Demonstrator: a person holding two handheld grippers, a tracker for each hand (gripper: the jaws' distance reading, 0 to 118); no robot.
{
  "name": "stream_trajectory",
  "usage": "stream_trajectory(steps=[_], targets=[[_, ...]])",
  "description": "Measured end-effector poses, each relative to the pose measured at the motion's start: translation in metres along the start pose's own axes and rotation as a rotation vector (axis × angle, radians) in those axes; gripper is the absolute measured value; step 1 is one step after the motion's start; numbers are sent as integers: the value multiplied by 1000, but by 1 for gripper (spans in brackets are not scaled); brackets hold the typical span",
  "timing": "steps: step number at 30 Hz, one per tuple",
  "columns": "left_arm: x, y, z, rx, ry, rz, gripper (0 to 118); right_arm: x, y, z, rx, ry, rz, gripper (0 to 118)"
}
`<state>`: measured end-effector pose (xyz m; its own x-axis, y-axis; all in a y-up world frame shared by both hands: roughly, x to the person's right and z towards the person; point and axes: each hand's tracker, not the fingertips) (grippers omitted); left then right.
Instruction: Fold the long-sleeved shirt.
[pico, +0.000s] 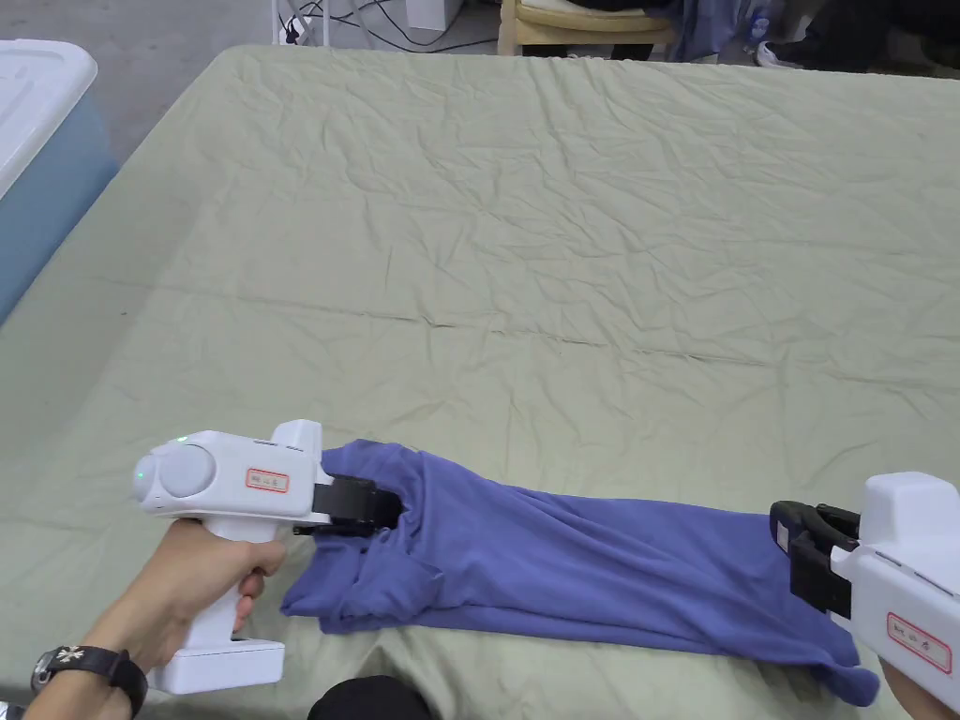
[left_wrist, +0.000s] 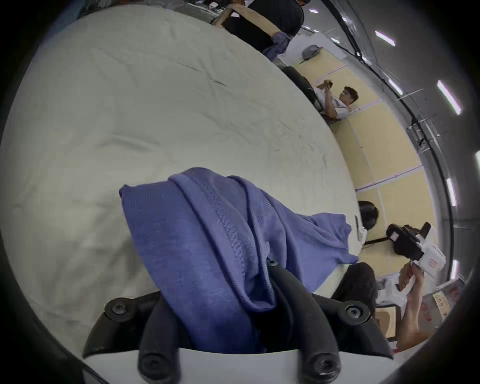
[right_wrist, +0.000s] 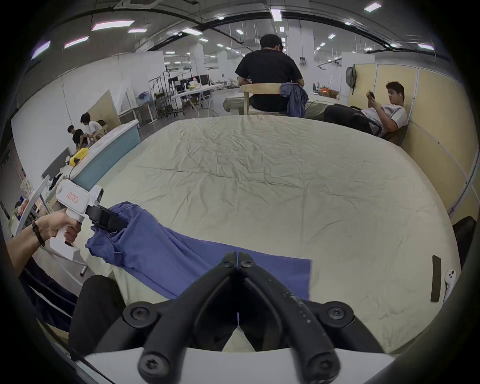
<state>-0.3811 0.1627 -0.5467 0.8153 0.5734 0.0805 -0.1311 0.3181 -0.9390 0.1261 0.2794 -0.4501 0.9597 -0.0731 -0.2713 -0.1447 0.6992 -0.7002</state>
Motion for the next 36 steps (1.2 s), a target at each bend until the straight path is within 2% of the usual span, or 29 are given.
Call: stream_trajectory(steps=[7, 12, 16, 19, 23, 27, 33, 36], targets=[[1, -1, 38, 30, 196, 29, 23, 13, -4, 11, 23, 2, -33, 1], [52, -11, 41, 38, 216, -3, 23, 27, -12, 19, 47, 3, -86, 1], [103, -18, 34, 31, 180, -30, 23, 40, -22, 27, 61, 11, -122, 1], [145, -19, 13, 0, 132, -93, 23, 52, -32, 32, 75, 15, -157, 1], [172, -8, -33, -33, 88, -98, 23, 69, -45, 37, 84, 21, -225, 1], [210, -3, -76, -85, 70, -147, 23, 83, -53, 43, 94, 11, -253, 1], [231, -1, -123, -148, 145, -207, 24, 101, -61, 48, 96, -8, -283, 1], [236, 0, -141, -177, 203, -195, 33, 107, -64, 47, 94, -17, -297, 1]])
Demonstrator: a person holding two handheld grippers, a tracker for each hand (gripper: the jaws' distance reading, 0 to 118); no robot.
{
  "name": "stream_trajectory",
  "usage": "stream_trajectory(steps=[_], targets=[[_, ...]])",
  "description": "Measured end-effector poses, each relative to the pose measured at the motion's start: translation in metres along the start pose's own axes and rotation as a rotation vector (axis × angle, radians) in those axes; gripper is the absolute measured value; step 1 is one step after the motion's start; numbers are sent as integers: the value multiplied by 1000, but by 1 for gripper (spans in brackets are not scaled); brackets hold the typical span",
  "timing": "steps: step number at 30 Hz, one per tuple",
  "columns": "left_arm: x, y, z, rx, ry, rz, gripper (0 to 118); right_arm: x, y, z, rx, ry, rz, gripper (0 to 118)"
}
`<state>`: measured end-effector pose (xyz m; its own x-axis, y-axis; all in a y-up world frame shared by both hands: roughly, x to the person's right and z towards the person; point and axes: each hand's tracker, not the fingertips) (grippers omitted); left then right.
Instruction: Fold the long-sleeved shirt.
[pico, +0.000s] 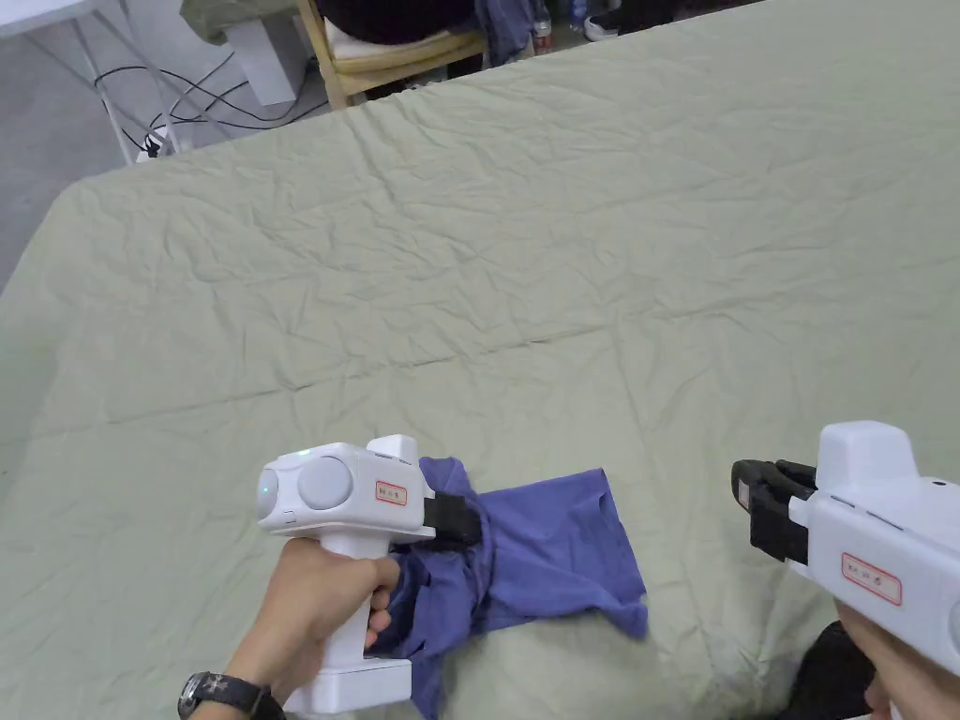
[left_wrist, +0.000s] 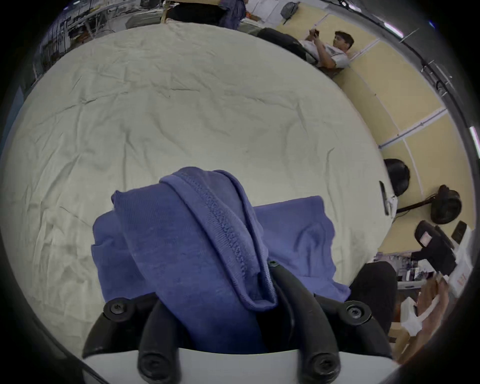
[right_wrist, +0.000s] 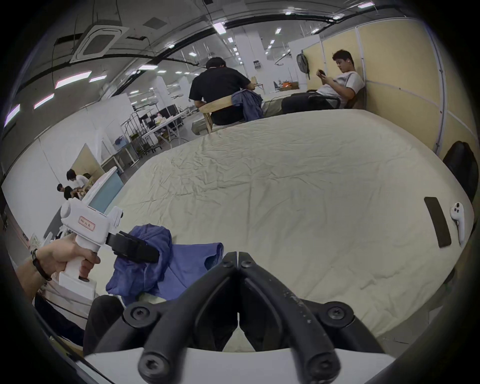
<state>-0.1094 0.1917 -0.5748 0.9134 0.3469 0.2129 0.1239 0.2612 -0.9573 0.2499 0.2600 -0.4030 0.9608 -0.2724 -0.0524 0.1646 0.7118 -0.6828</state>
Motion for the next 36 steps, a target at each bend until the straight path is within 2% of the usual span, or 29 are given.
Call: stream_trajectory(steps=[3, 6, 10, 14, 15, 20, 23, 25, 26, 28, 29, 30, 31, 33, 36], targets=[[20, 2, -7, -20, -11, -15, 38, 5, -2, -3, -12, -14, -7, 1], [47, 3, -12, -27, -4, -107, 40, 9, -3, -4, -24, -28, -19, 1], [65, 6, -21, -34, -39, -115, 45, 10, -2, -5, -29, -30, -24, 1], [71, 2, -19, 16, -138, -82, 71, 9, -1, -4, -32, -35, -19, 1], [74, 1, -17, 13, -152, -80, 74, 9, -1, -4, -34, -34, -19, 1], [83, 0, 8, 65, -314, -90, 76, 7, 0, -3, -34, -42, -16, 1], [84, -3, 37, 155, -333, -88, 76, 3, 2, -1, -31, -39, -14, 1], [82, -7, 58, 235, -289, -123, 76, -1, 3, 1, -29, -35, -4, 1], [79, -11, 69, 281, -234, -132, 74, -2, 4, 2, -27, -34, 1, 1], [70, -19, 85, 343, -156, -137, 54, -6, 5, 4, -25, -32, 7, 1], [65, -25, 92, 361, -142, -118, 37, -7, 5, 4, -22, -31, 10, 1], [58, -31, 97, 384, -136, -94, 13, -9, 5, 5, -20, -30, 11, 1], [52, -38, 99, 403, -136, -88, 7, -10, 5, 5, -19, -29, 14, 1], [45, -48, 97, 389, -108, -106, 3, -14, 5, 5, -19, -28, 19, 1], [39, -63, 82, 332, -26, -154, 2, -18, 4, 7, -23, -25, 31, 1]])
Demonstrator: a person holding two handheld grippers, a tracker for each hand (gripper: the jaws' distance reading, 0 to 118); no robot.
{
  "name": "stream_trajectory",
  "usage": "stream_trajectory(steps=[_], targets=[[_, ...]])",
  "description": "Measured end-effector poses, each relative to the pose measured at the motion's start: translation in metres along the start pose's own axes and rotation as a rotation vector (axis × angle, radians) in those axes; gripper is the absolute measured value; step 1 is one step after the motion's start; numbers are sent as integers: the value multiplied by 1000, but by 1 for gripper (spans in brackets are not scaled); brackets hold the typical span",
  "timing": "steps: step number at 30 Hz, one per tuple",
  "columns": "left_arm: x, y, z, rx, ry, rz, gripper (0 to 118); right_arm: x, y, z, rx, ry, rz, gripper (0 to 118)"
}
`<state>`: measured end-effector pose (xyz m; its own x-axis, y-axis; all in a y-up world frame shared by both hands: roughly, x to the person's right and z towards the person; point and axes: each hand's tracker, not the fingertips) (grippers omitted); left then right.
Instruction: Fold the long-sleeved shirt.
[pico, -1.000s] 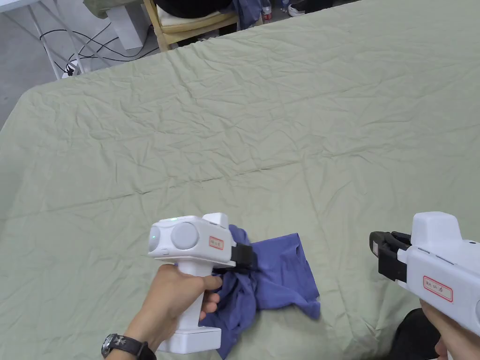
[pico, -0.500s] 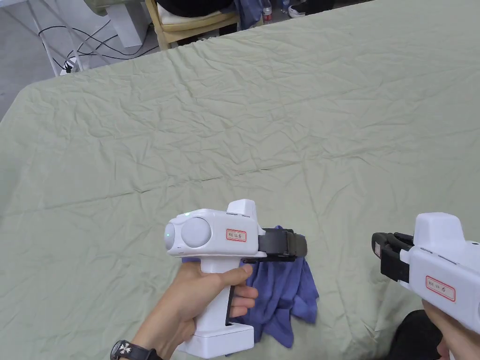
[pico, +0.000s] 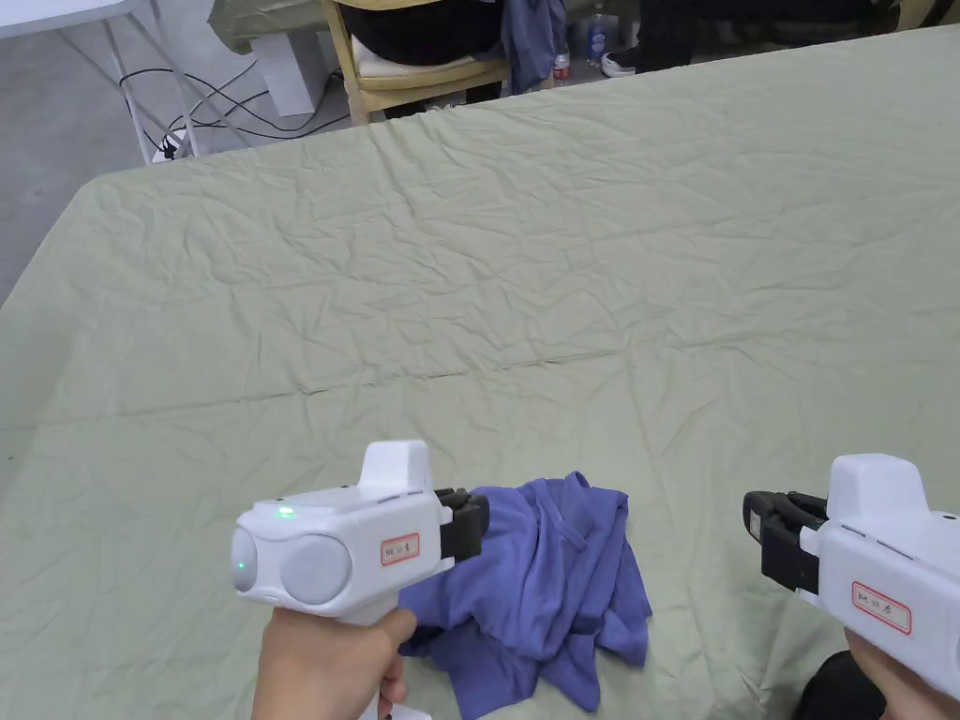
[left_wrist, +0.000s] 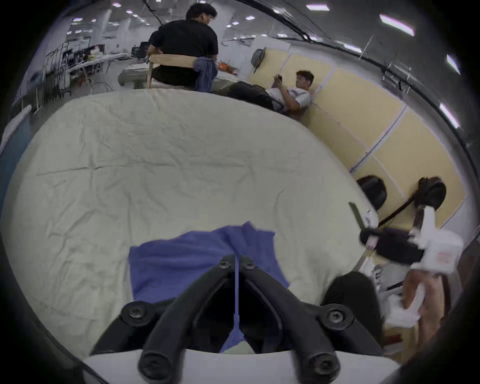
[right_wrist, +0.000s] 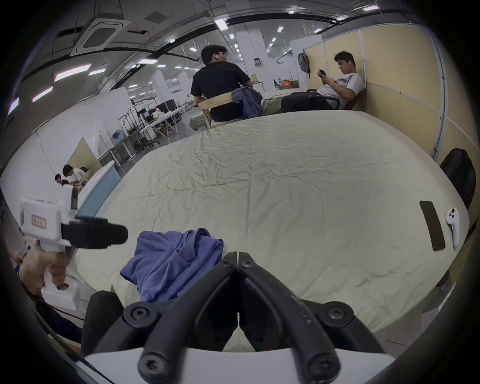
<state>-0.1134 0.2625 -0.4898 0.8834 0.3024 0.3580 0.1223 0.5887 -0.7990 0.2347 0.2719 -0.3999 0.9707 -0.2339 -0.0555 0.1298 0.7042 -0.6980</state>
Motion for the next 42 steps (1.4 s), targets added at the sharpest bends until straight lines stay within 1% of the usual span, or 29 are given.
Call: stream_trajectory(steps=[4, 6, 8, 9, 11, 14, 16, 18, 19, 20, 23, 26, 30, 35, 39, 42], targets=[[-3, -19, -31, -76, 46, -3, 2, -2, 0, 1, -2, 1, 9, 1], [-1, -24, -51, -114, 25, 13, 2, -1, 0, 0, -4, -1, 9, 1], [7, -28, -71, -146, 0, 1, 2, 0, -1, 0, -9, -8, 9, 1], [12, -28, -80, -179, 13, -11, 2, 0, -1, -1, -13, -11, 8, 1], [20, -30, -95, -194, 29, -35, 2, 2, -2, -2, -20, -17, 6, 1], [33, -26, -101, -185, 47, -35, 2, 2, -2, -3, -26, -21, 4, 1], [47, -24, -102, -177, 70, -104, 2, 0, -2, -3, -29, -22, 7, 1], [56, -23, -102, -178, 35, -94, 2, -4, -1, -3, -31, -19, 10, 1], [58, -22, -102, -170, -30, -63, 2, -6, -1, -3, -31, -18, 14, 1], [61, -21, -102, -172, -56, -47, 2, -9, -1, -3, -31, -15, 17, 1], [67, -22, -87, -145, -54, -80, 2, -19, 2, 1, -25, -3, 35, 1], [61, -19, -54, -88, -89, -57, 2, -34, 5, 7, -7, 17, 77, 1], [37, -20, 7, 46, -2, -19, 2, -61, 8, 16, 19, 33, 138, 1], [-5, -41, 69, 111, 141, 47, 2, -93, 1, 22, 29, 73, 199, 1], [-29, -63, 90, 94, 195, 65, 2, -113, -8, 23, 13, 82, 253, 1], [-40, -70, 92, 94, 175, 108, 2, -119, -10, 21, -2, 93, 261, 1]])
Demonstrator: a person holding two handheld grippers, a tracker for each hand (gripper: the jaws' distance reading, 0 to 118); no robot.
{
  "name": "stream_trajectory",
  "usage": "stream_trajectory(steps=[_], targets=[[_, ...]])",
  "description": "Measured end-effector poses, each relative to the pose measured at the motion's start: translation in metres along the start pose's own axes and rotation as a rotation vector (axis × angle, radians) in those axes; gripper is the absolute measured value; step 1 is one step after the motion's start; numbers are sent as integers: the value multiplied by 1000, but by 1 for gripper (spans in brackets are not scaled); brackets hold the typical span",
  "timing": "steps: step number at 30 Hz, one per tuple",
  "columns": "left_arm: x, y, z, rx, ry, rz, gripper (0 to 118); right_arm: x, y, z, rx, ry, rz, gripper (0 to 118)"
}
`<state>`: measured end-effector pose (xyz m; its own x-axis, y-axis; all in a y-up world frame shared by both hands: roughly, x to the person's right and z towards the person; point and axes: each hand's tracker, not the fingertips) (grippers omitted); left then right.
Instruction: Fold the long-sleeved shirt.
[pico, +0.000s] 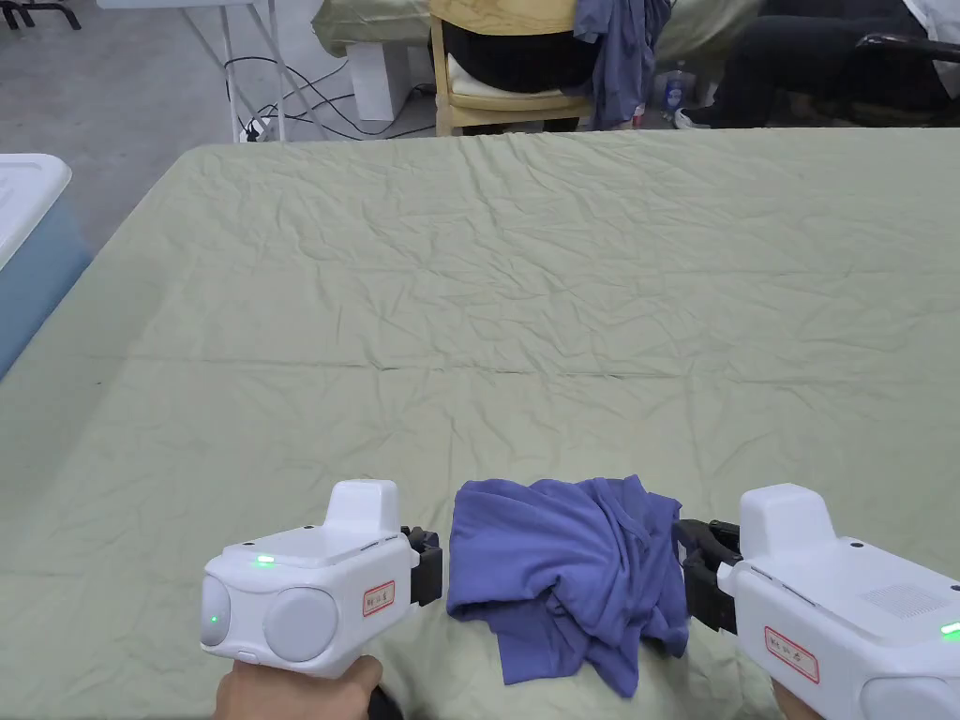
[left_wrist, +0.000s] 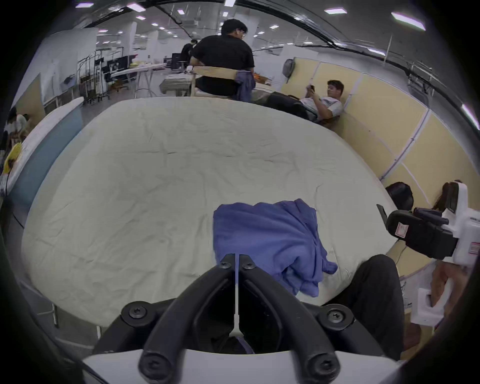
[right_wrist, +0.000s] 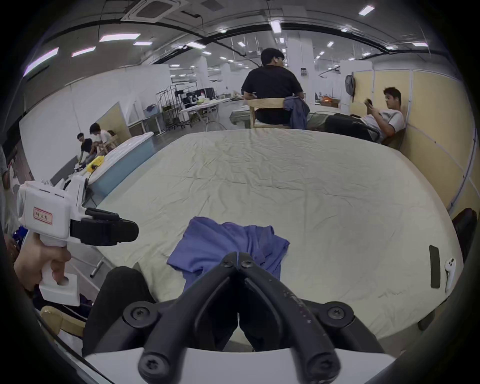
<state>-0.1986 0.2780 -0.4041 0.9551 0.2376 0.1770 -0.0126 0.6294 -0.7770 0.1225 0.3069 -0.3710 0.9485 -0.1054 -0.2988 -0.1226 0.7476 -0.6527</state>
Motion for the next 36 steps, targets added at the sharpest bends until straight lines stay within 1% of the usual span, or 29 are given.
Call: stream_trajectory(steps=[2, 4, 8, 9, 10, 11, 14, 15, 18, 19, 20, 21, 24, 25, 26, 27, 28, 29, 31, 33, 36], targets=[[-3, -1, 0, 4, -3, 7, 2, -2, 3, -1, -10, 13, 6, 1], [-7, 0, -2, 2, -21, 26, 2, -3, 12, -15, -92, 60, 19, 1], [-11, 6, -6, -7, -42, 32, 2, 0, 39, -74, -293, 77, 111, 1], [-12, 8, -8, -10, -46, 31, 2, 1, 44, -95, -372, 99, 131, 1], [-14, 10, -10, -13, -53, 31, 2, 2, 47, -116, -413, 122, 155, 1], [-15, 13, -13, -17, -62, 34, 2, 1, 47, -132, -413, 108, 171, 1], [-17, 17, -22, -42, -78, 33, 2, 6, 43, -183, -531, 80, 229, 1], [-18, 19, -26, -54, -80, 32, 2, 9, 39, -196, -548, 70, 221, 1], [-25, 19, -36, -82, -102, 46, 2, 18, 23, -225, -610, 82, 189, 1], [-27, 18, -41, -90, -110, 52, 2, 19, 19, -230, -610, 81, 193, 1], [-29, 18, -44, -99, -115, 57, 2, 22, 16, -231, -605, 81, 190, 1], [-31, 18, -49, -112, -124, 61, 2, 23, 17, -230, -601, 86, 171, 1], [-38, 19, -61, -145, -166, 88, 3, 23, 18, -226, -596, 95, 183, 1], [-42, 20, -67, -154, -199, 94, 7, 24, 17, -226, -593, 97, 180, 1], [-43, 20, -71, -154, -210, 83, 19, 25, 17, -226, -590, 100, 177, 1], [-46, 20, -77, -175, -245, 69, 57, 26, 16, -225, -586, 103, 177, 1], [-50, 20, -86, -204, -272, 79, 82, 26, 15, -225, -581, 106, 180, 1], [-55, 20, -94, -222, -318, 91, 94, 27, 14, -224, -577, 111, 183, 1], [-69, 20, -113, -228, -418, 140, 95, 30, 14, -224, -573, 119, 177, 1], [-83, 21, -136, -272, -460, 225, 95, 31, 14, -223, -569, 127, 167, 1], [-104, 21, -172, -323, -484, 332, 95, 32, 12, -222, -562, 135, 156, 1]])
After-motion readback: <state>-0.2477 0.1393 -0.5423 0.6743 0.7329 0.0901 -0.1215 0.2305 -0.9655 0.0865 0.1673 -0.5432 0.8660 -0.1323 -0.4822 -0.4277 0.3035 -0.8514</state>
